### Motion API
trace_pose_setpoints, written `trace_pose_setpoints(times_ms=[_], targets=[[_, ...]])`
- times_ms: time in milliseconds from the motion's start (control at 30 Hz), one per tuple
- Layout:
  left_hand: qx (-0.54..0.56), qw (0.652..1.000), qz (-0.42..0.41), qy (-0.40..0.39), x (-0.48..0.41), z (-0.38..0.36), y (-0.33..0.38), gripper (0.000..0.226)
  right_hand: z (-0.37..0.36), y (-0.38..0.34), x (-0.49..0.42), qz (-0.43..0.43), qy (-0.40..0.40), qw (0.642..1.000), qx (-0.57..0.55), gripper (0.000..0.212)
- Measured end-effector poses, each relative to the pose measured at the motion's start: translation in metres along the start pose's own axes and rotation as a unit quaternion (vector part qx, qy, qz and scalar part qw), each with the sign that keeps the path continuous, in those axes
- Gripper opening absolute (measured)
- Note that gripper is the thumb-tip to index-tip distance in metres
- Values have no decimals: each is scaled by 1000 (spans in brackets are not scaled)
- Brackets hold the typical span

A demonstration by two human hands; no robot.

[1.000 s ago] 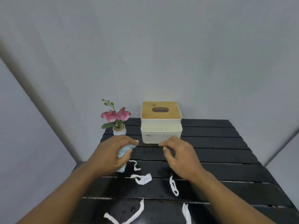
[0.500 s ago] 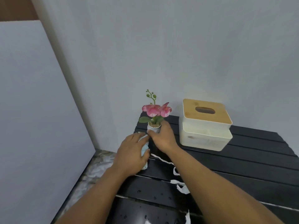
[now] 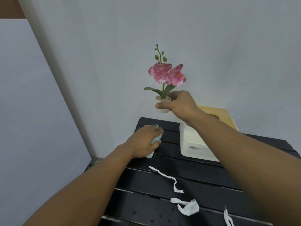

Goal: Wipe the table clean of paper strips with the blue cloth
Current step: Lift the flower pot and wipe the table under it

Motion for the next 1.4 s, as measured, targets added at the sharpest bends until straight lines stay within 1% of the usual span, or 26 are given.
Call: trace_pose_setpoints(times_ms=[100,167,233,267,333,400,467,500,533,567,633,700,767,833,900,967,1033,1067,1100,1133,1200,1233,1267,1300,1333,1400], targets=[[62,993,-91,-33,22,-3,38,49,15,2,-6,-9,6,1000,-23,49],[106,984,-132,-49,44,-3,59,48,20,3,-9,-11,10,999,-37,49],[137,979,-147,-43,57,1,67,45,22,6,-10,-16,12,999,-46,50],[140,979,-143,-27,58,5,63,44,23,7,-10,-19,10,999,-49,50],[113,988,-102,35,43,14,40,44,24,10,-8,-20,6,998,-51,49],[71,994,0,83,16,16,0,47,26,11,-7,-19,3,998,-57,46],[39,990,98,94,-13,7,-31,49,29,11,-7,-11,5,998,-57,45],[30,988,120,94,-26,2,-37,49,31,10,-7,-5,4,999,-54,45],[26,988,125,89,-38,-4,-35,48,32,11,-7,1,2,999,-49,44],[31,990,111,76,-48,-10,-29,48,33,11,-8,7,0,999,-42,44],[62,997,47,28,-58,-22,-6,46,35,11,-7,18,-3,999,-29,44],[94,995,-26,-9,-51,-22,20,44,37,10,-8,26,1,999,-24,44],[118,990,-75,-23,-28,-14,39,42,39,10,-8,27,5,999,-27,43],[148,984,-98,-19,5,-3,54,41,39,10,-7,24,1,999,-28,44],[170,980,-104,-24,41,4,56,41,38,9,-6,24,-4,999,-25,44],[165,981,-100,-21,61,8,49,40,38,7,-4,26,-9,999,-22,46],[142,987,-74,4,55,8,34,40,37,4,-3,28,-12,999,-16,45],[129,990,-47,31,43,8,23,42,37,3,-2,27,-12,999,-15,45],[111,992,-4,62,26,6,9,43,36,3,-2,26,-8,1000,-16,44],[89,990,59,90,8,4,-8,43,36,4,-1,24,-4,1000,-17,43],[37,970,200,134,-21,-1,-39,43,33,5,0,23,2,1000,-17,42],[7,958,248,146,-30,-3,-47,43,30,5,1,24,2,1000,-16,42],[-23,953,263,150,-37,-3,-48,41,27,6,2,25,-1,1000,-14,42],[-39,957,246,147,-43,-4,-43,40,23,6,2,25,-5,1000,-11,42],[-28,971,199,130,-46,-8,-32,39,20,7,3,25,-9,1000,-7,43],[57,995,69,54,-34,-15,3,41,16,9,4,18,-11,1000,-8,44]])
Point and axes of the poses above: each hand's wrist, its own x-axis away from the middle knuckle, its own z-axis out of the back of the hand, y = z × x, the point moved 10 cm from there along -x, towards the middle knuckle, and after that the axes turned 10 degrees about y, right-handed, at the moved point
